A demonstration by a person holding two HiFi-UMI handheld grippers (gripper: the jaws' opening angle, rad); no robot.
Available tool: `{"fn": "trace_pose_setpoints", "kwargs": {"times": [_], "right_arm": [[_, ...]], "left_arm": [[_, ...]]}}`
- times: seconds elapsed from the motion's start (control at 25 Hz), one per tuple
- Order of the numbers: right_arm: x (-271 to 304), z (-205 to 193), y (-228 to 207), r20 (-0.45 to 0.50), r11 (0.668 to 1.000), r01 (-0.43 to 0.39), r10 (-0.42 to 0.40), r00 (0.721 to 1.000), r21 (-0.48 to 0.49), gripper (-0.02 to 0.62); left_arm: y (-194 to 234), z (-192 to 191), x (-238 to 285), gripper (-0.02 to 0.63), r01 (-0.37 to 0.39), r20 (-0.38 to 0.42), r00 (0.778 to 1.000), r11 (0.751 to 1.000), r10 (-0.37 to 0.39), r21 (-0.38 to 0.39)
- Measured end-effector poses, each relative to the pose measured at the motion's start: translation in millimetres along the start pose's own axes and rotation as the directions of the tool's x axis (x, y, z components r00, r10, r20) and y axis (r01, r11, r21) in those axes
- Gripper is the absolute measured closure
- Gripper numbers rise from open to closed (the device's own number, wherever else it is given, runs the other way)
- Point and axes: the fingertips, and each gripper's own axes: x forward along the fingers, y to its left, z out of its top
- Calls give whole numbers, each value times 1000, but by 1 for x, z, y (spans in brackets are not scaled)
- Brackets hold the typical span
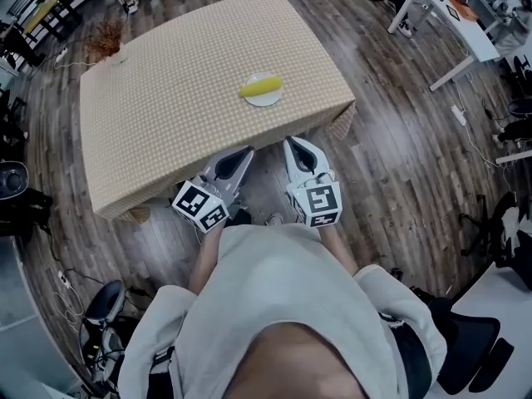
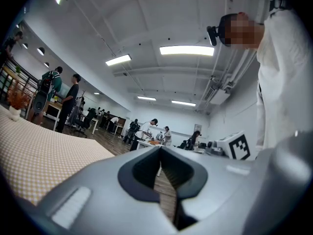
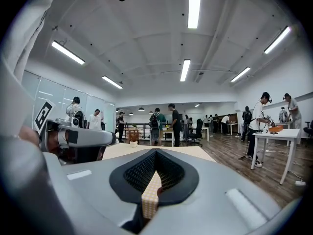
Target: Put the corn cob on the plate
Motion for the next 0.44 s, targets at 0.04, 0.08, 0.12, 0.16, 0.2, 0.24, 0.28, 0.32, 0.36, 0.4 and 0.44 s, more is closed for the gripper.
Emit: {"fn": "trace_pose_setpoints", "kwargs": {"times": [0.04,0.08,0.12,0.16,0.2,0.24,0.28,0.32,0.36,0.4,0.44], "right_arm": [[-3,-3,1,-4,1000,0,0,1000,4,598],[-6,-6,2,-8,1000,0,0,1000,8,598],[-8,-8,4,-12,1000,-1,1,1000,10,598],[-10,-10,6,-13,1000,-2,2,1000,10,598],[-12,-11,7,-12,1000,-3,3,1000,10,598],[-13,-10,8,-8,1000,-4,4,1000,10,598],[-14,-9,8,-3,1000,-4,4,1000,8,598],[-15,-7,8,2,1000,-4,4,1000,6,598],[-15,-5,8,7,1000,-5,5,1000,2,598],[-15,-3,7,12,1000,-6,6,1000,-1,598],[-15,-1,7,17,1000,-7,7,1000,-4,598]], "left_arm": [[-3,-2,0,597,2,-2,1000,1000,-2,-2],[-5,-3,0,598,5,-4,1000,1000,-5,-4],[-8,-5,-1,597,7,-6,1000,1000,-8,-5],[-10,-6,-1,597,10,-8,1000,1000,-10,-7],[-12,-8,-2,597,12,-10,1000,1000,-12,-8],[-14,-9,-2,597,14,-12,1000,1000,-14,-8],[-15,-10,-1,597,16,-12,1000,1000,-16,-7],[-17,-10,-1,597,18,-12,1000,1000,-18,-7],[-17,-10,0,597,20,-11,1000,1000,-20,-7],[-18,-11,0,597,21,-9,1000,1000,-21,-8],[-18,-11,0,597,23,-8,1000,1000,-23,-9]]}}
